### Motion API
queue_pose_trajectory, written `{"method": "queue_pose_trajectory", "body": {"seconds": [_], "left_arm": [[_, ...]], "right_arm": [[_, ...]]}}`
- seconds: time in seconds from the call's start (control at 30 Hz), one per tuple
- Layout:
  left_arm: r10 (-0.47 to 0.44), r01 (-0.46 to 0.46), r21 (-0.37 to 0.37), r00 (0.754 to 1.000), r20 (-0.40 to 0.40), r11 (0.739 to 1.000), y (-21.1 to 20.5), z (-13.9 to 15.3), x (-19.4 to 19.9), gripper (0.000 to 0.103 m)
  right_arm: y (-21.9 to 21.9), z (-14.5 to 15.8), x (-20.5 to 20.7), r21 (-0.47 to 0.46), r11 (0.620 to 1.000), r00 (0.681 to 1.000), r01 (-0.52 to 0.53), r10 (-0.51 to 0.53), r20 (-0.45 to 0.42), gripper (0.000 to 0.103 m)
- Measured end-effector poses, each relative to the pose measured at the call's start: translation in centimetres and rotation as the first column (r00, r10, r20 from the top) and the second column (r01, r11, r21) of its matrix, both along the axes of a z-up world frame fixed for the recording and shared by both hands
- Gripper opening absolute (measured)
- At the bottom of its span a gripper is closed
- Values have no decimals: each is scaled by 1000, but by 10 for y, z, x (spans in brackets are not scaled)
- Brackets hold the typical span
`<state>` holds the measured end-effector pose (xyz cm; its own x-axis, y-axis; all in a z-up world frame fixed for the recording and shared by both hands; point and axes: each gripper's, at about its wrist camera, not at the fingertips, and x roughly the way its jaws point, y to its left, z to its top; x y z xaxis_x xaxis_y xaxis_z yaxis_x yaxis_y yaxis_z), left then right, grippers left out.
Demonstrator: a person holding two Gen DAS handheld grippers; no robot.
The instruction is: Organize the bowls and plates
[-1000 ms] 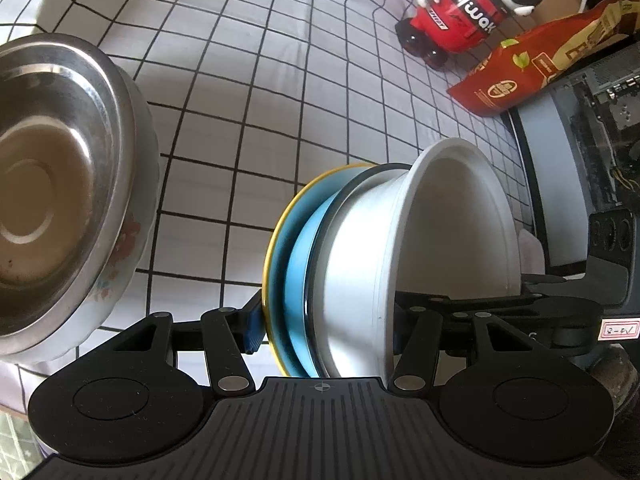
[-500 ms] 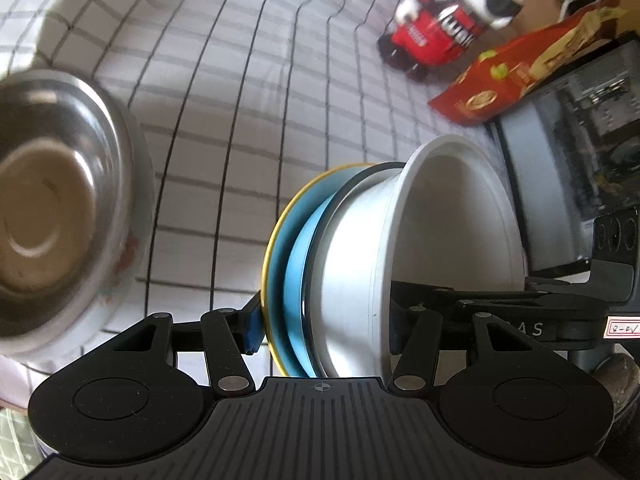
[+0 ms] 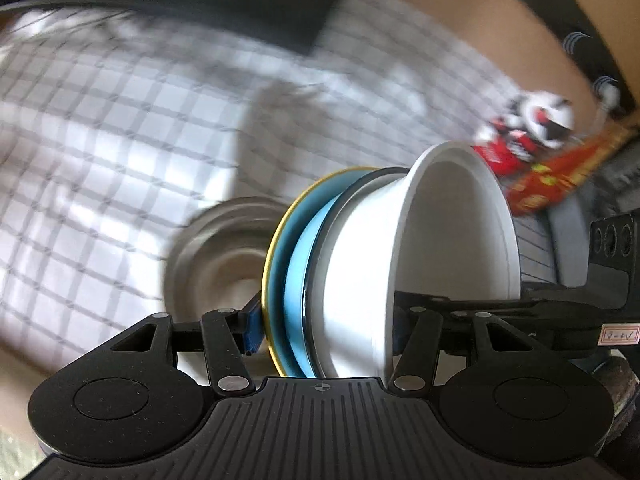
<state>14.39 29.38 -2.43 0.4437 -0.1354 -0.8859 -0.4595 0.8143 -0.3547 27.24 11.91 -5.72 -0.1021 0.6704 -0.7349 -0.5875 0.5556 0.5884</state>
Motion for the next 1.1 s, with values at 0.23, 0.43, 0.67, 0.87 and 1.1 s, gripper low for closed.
{"method": "queue_pose_trajectory", "body": {"seconds": [0.23,0.43,0.67,0.87,1.1], "left_arm": [[14,-25,-115,995,-99,993,48,-64,1,58],[1,-15,-152,996,-92,988,57,-80,-1,54],[44,-66,-199,993,-113,978,77,-91,-9,42],[18,-40,-233,995,-94,972,80,-92,-13,42],[4,-23,-238,997,-79,971,83,-88,-15,40]], "right_arm": [[40,-48,-9,-115,993,996,19,-29,-84,63],[49,-43,-19,-173,983,998,55,-53,20,61],[64,-41,-17,-260,965,999,42,-37,22,64],[51,-42,-12,-271,959,993,78,-97,-60,58],[49,-28,-12,-290,951,992,108,-122,-30,57]]}}
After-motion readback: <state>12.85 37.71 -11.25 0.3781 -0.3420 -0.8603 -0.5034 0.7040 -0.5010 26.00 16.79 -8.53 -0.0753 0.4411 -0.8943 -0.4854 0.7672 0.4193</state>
